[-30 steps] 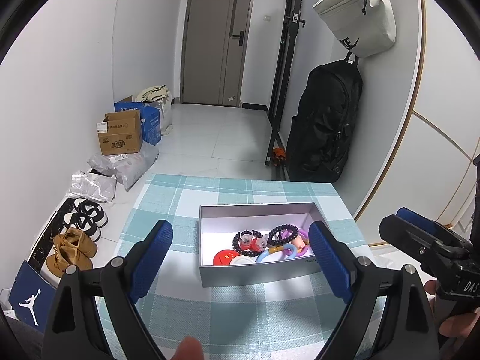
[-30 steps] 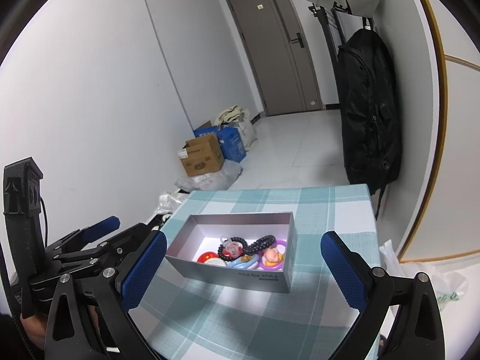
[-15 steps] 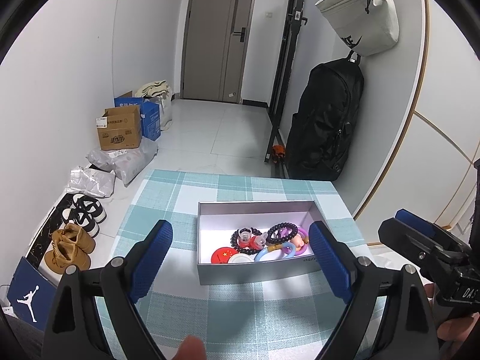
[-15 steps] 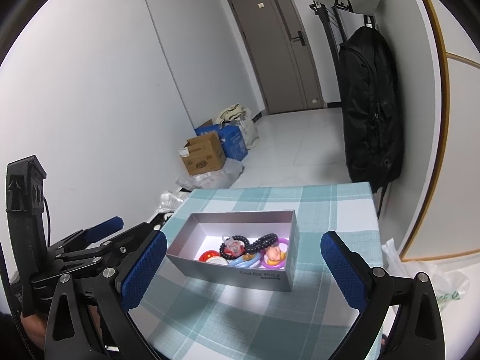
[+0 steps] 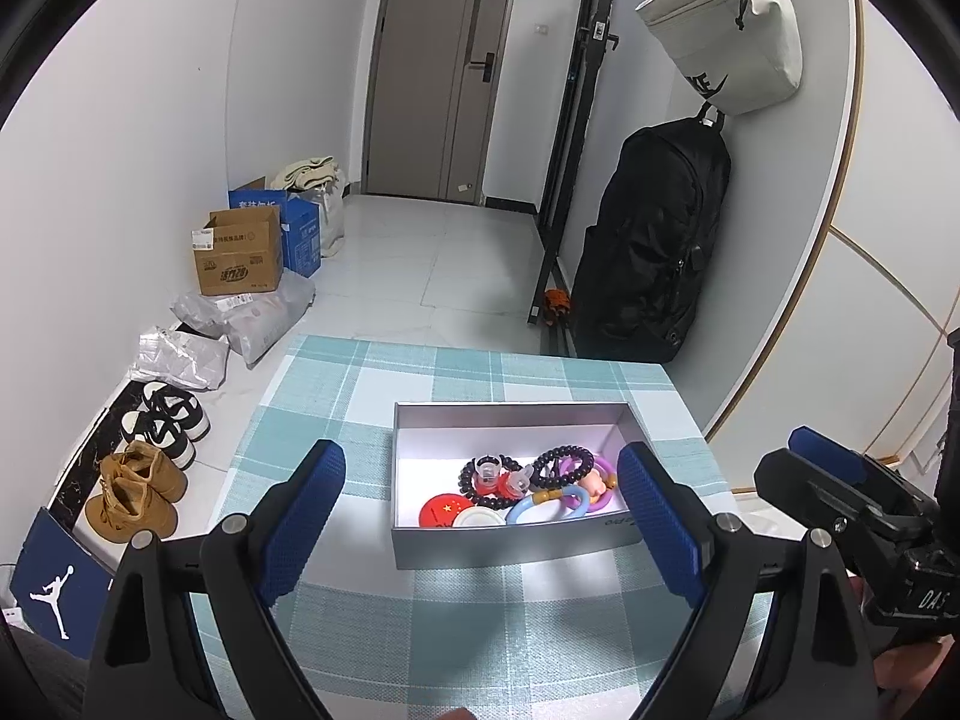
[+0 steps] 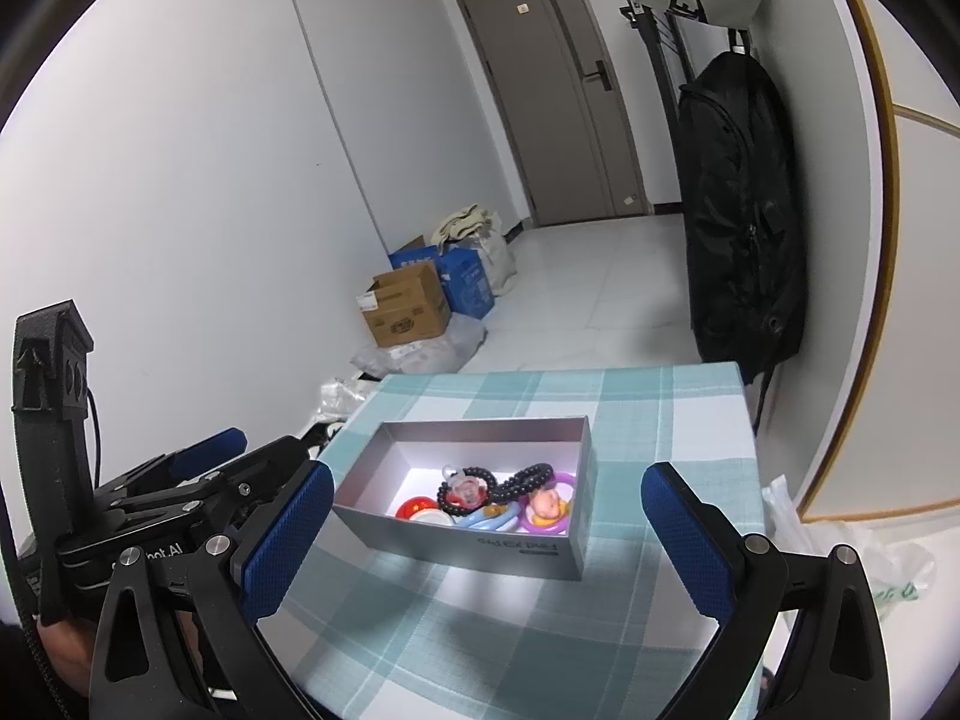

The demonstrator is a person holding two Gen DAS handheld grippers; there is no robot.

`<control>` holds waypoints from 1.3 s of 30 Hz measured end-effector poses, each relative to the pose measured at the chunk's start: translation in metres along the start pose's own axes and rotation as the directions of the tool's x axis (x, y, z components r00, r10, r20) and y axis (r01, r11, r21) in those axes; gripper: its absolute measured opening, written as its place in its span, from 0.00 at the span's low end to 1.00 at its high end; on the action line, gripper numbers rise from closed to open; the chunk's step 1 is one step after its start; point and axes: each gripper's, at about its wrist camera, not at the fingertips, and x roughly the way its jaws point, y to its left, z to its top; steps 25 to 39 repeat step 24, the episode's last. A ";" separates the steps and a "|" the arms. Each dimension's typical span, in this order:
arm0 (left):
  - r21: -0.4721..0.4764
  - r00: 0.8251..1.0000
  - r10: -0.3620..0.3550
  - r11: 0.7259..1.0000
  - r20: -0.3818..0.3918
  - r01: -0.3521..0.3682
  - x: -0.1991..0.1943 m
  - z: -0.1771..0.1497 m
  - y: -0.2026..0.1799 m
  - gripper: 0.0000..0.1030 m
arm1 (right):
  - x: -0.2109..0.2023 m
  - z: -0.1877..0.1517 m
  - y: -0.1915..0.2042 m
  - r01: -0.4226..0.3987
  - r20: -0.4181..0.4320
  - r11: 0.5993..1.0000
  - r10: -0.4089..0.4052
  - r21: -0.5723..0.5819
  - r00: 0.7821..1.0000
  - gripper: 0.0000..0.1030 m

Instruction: Organize jewelry

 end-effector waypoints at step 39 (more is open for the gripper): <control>-0.023 1.000 -0.021 1.000 0.023 0.021 -0.001 -0.002 0.004 0.87 | 0.003 -0.002 -0.003 0.011 -0.022 1.000 -0.011 0.004 1.000 1.00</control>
